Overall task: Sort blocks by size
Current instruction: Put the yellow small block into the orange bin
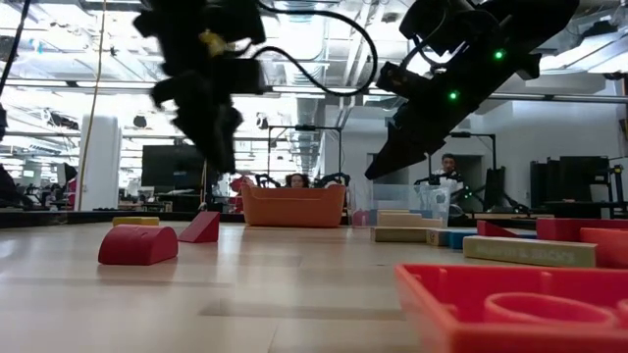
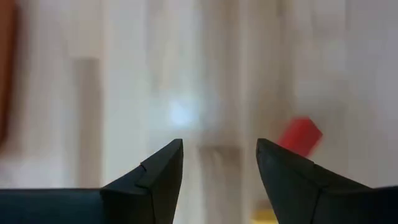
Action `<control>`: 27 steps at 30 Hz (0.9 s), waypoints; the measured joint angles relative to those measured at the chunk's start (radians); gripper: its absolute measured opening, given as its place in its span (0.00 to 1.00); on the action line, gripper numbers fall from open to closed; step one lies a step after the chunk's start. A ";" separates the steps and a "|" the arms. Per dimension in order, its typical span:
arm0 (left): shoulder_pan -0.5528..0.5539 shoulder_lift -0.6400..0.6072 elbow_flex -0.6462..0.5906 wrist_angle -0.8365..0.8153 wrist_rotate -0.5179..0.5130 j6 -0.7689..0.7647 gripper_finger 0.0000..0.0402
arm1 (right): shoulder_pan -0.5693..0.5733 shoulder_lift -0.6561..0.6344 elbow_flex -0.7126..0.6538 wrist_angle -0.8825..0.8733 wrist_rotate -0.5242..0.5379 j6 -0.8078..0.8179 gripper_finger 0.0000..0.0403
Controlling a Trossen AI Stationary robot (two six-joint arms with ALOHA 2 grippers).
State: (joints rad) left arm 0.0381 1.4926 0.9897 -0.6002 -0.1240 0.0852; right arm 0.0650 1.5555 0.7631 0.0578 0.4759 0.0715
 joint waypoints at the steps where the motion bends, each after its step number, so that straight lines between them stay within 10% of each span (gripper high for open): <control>1: -0.035 -0.004 -0.016 -0.006 -0.025 -0.022 0.49 | 0.000 0.000 0.000 0.003 0.000 0.000 0.71; 13: -0.132 -0.035 -0.032 -0.227 -0.071 -0.297 0.53 | 0.038 0.002 0.000 0.039 -0.001 0.012 0.71; 27: -0.141 -0.035 -0.160 -0.075 0.045 -0.328 0.80 | 0.038 0.003 0.000 0.045 -0.001 0.007 0.71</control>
State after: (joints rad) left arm -0.1031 1.4580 0.8298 -0.6755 -0.0786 -0.2424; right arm 0.1032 1.5581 0.7631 0.1031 0.4744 0.0784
